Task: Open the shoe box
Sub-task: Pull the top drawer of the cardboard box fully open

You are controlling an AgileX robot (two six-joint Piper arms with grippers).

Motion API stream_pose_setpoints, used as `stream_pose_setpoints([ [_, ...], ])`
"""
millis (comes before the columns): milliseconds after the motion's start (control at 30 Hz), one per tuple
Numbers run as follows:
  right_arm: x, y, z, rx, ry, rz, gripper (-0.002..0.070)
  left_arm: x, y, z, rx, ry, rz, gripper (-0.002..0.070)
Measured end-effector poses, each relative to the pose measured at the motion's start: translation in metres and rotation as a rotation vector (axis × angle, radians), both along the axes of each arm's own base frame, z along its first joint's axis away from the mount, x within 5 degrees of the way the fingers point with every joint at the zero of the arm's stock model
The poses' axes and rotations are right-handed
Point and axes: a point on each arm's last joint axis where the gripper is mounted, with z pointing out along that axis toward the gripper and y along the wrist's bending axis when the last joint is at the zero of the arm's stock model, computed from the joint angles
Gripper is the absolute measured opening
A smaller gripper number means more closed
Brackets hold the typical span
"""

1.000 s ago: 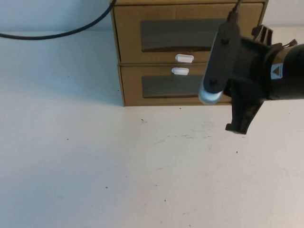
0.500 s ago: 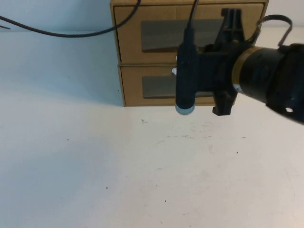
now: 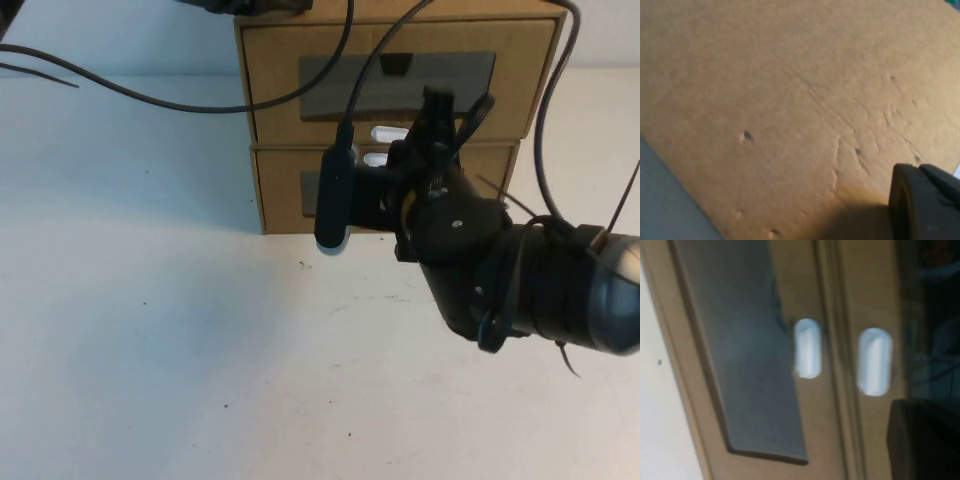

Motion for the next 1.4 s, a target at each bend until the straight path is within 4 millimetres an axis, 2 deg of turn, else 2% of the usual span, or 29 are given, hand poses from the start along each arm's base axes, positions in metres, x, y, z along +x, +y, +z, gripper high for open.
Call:
stream_pose_setpoints([
  [133,0.004,0.004,-0.015,-0.023,0.016,-0.021,-0.0008,0.003,-0.002,-0.003,-0.02,0.014,0.001,-0.0006],
  [233,0.005,0.006,-0.021,-0.022,0.028,-0.019,0.0029,0.003,-0.002,-0.003,-0.025,0.016,0.002,-0.0006],
  [367,0.01,0.013,-0.025,0.02,0.039,-0.02,0.0151,0.003,-0.002,-0.003,-0.032,0.021,0.002,-0.0006],
  [467,0.022,0.014,-0.026,0.05,0.032,-0.046,0.0246,0.003,-0.003,-0.004,-0.04,0.025,0.0,-0.0006],
  [633,0.043,0.01,-0.022,0.076,0.007,-0.094,0.0295,0.004,-0.003,-0.004,-0.047,0.026,0.001,-0.0006],
  [767,0.048,0.008,-0.022,0.088,0.015,-0.089,0.0295,0.004,-0.003,-0.004,-0.049,0.023,0.004,-0.0006],
  [933,0.054,0.005,-0.022,0.097,0.021,-0.072,0.0258,0.005,-0.003,-0.004,-0.052,0.024,0.006,-0.0006],
  [1067,0.057,0.005,-0.024,0.096,0.018,-0.074,0.0205,0.005,-0.003,-0.004,-0.052,0.024,0.007,-0.0006],
  [1200,0.058,0.004,-0.024,0.098,0.011,-0.086,0.0083,0.005,-0.004,-0.004,-0.066,0.029,0.002,-0.0006],
  [1400,0.058,0.004,-0.024,0.098,0.008,-0.085,0.0071,0.004,-0.011,-0.005,-0.111,0.026,-0.057,-0.0006],
])
